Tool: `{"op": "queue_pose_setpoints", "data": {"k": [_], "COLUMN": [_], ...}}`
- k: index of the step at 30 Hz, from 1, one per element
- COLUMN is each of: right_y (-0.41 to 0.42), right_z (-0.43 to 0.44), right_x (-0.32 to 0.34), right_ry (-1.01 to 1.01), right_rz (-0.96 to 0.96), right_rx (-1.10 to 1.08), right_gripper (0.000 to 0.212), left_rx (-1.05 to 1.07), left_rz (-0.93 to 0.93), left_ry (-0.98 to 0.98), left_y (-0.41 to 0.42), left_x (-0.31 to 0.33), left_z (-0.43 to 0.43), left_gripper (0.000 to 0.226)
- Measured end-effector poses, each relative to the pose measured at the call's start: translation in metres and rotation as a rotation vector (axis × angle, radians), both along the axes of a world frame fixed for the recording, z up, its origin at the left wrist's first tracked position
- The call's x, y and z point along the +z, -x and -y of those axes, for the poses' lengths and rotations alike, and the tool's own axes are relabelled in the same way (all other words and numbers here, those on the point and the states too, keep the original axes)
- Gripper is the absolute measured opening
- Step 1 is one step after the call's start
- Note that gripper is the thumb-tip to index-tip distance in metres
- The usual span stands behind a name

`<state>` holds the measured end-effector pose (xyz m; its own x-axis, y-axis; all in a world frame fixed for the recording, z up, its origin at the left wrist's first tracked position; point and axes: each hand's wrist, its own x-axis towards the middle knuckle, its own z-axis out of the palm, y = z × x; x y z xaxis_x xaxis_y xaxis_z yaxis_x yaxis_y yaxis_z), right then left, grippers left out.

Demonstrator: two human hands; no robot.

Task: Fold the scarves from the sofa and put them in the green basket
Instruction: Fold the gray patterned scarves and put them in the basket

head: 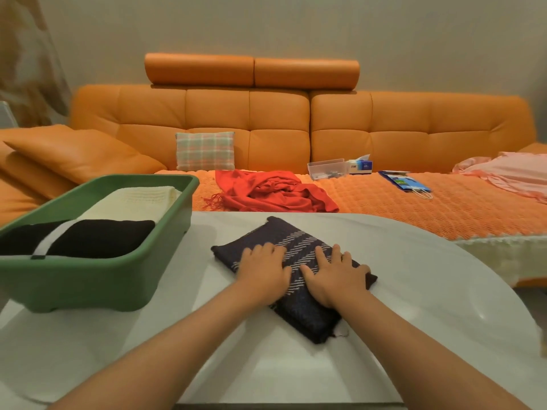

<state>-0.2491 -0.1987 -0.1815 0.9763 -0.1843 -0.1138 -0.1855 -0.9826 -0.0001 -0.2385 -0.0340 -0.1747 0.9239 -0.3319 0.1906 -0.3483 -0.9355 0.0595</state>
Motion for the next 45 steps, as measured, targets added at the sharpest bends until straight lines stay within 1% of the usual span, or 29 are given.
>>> {"op": "queue_pose_setpoints", "data": {"k": [2, 5, 7, 8, 9, 10, 11, 12, 13, 14, 15, 17, 18, 20, 22, 24, 26, 28, 30, 32, 33, 34, 36, 37, 38, 39, 41, 43, 45], "right_y": [0.008, 0.021, 0.03, 0.034, 0.038, 0.041, 0.044, 0.046, 0.049, 0.052, 0.055, 0.061, 0.063, 0.068, 0.071, 0.071, 0.069, 0.066, 0.064, 0.063, 0.061, 0.06, 0.054, 0.05, 0.047, 0.043, 0.036, 0.03, 0.023], "right_z": [-0.005, -0.007, -0.003, -0.001, 0.002, 0.005, 0.008, 0.011, 0.012, 0.014, 0.015, 0.018, 0.021, 0.027, 0.032, 0.034, 0.033, 0.031, 0.03, 0.03, 0.03, 0.031, 0.032, 0.032, 0.031, 0.03, 0.027, 0.025, 0.026], "right_x": [0.005, 0.017, 0.024, 0.026, 0.027, 0.028, 0.029, 0.029, 0.03, 0.03, 0.031, 0.031, 0.032, 0.035, 0.037, 0.035, 0.03, 0.022, 0.019, 0.022, 0.024, 0.025, 0.027, 0.027, 0.027, 0.027, 0.029, 0.031, 0.029], "right_ry": [0.08, 0.165, 0.125, 0.091, 0.055, 0.01, -0.047, -0.111, -0.177, -0.231, -0.262, -0.268, -0.257, -0.229, -0.195, -0.137, -0.09, -0.103, -0.196, -0.333, -0.407, -0.481, -0.578, -0.602, -0.627, -0.658, -0.723, -0.714, -0.67], "right_rz": [0.004, 0.109, 0.159, 0.149, 0.125, 0.11, 0.111, 0.122, 0.134, 0.135, 0.128, 0.093, 0.061, -0.029, -0.087, -0.026, 0.08, 0.142, 0.211, 0.315, 0.36, 0.399, 0.435, 0.443, 0.454, 0.473, 0.522, 0.565, 0.549], "right_rx": [-0.024, 0.09, 0.214, 0.278, 0.34, 0.402, 0.463, 0.521, 0.569, 0.603, 0.625, 0.649, 0.662, 0.688, 0.69, 0.686, 0.696, 0.686, 0.618, 0.528, 0.479, 0.438, 0.354, 0.31, 0.272, 0.235, 0.181, 0.136, 0.074], "right_gripper": [0.079, 0.07, 0.059, 0.055, 0.053, 0.052, 0.051, 0.049, 0.045, 0.042, 0.04, 0.043, 0.05, 0.065, 0.074, 0.072, 0.063, 0.051, 0.036, 0.025, 0.022, 0.018, 0.012, 0.017, 0.023, 0.027, 0.025, 0.026, 0.031], "left_rx": [-0.002, -0.078, -0.099, -0.088, -0.072, -0.062, -0.066, -0.095, -0.144, -0.198, -0.244, -0.304, -0.329, -0.354, -0.362, -0.364, -0.374, -0.401, -0.421, -0.407, -0.398, -0.394, -0.377, -0.36, -0.348, -0.328, -0.256, -0.115, 0.011], "left_rz": [-0.123, -0.216, -0.238, -0.235, -0.221, -0.196, -0.159, -0.102, -0.034, 0.024, 0.05, -0.009, -0.065, -0.147, -0.157, -0.169, -0.133, -0.066, -0.037, -0.033, -0.043, -0.075, -0.166, -0.183, -0.167, -0.122, -0.031, -0.018, -0.03], "left_ry": [-0.028, -0.103, -0.134, -0.152, -0.159, -0.16, -0.155, -0.133, -0.079, 0.003, 0.093, 0.217, 0.218, 0.129, 0.073, 0.09, 0.088, 0.05, 0.068, 0.174, 0.224, 0.258, 0.3, 0.326, 0.373, 0.444, 0.647, 0.835, 0.935], "left_y": [0.014, 0.015, 0.012, 0.01, 0.009, 0.008, 0.009, 0.012, 0.015, 0.02, 0.027, 0.045, 0.053, 0.064, 0.069, 0.071, 0.07, 0.069, 0.069, 0.07, 0.07, 0.069, 0.07, 0.069, 0.067, 0.064, 0.057, 0.049, 0.041], "left_x": [-0.009, -0.015, -0.01, -0.006, -0.002, 0.002, 0.004, 0.006, 0.005, 0.005, 0.004, 0.004, 0.003, -0.001, -0.001, 0.001, 0.003, 0.004, 0.002, 0.005, 0.006, 0.007, 0.008, 0.006, 0.004, 0.0, -0.001, 0.006, 0.014], "left_z": [0.0, -0.027, -0.052, -0.064, -0.074, -0.083, -0.09, -0.094, -0.096, -0.097, -0.097, -0.097, -0.097, -0.103, -0.11, -0.113, -0.115, -0.115, -0.114, -0.115, -0.116, -0.118, -0.12, -0.119, -0.117, -0.114, -0.105, -0.097, -0.089], "left_gripper": [0.063, 0.074, 0.092, 0.102, 0.105, 0.101, 0.088, 0.07, 0.055, 0.045, 0.037, 0.024, 0.026, 0.052, 0.072, 0.076, 0.068, 0.055, 0.047, 0.04, 0.042, 0.052, 0.083, 0.088, 0.084, 0.072, 0.044, 0.021, 0.004]}}
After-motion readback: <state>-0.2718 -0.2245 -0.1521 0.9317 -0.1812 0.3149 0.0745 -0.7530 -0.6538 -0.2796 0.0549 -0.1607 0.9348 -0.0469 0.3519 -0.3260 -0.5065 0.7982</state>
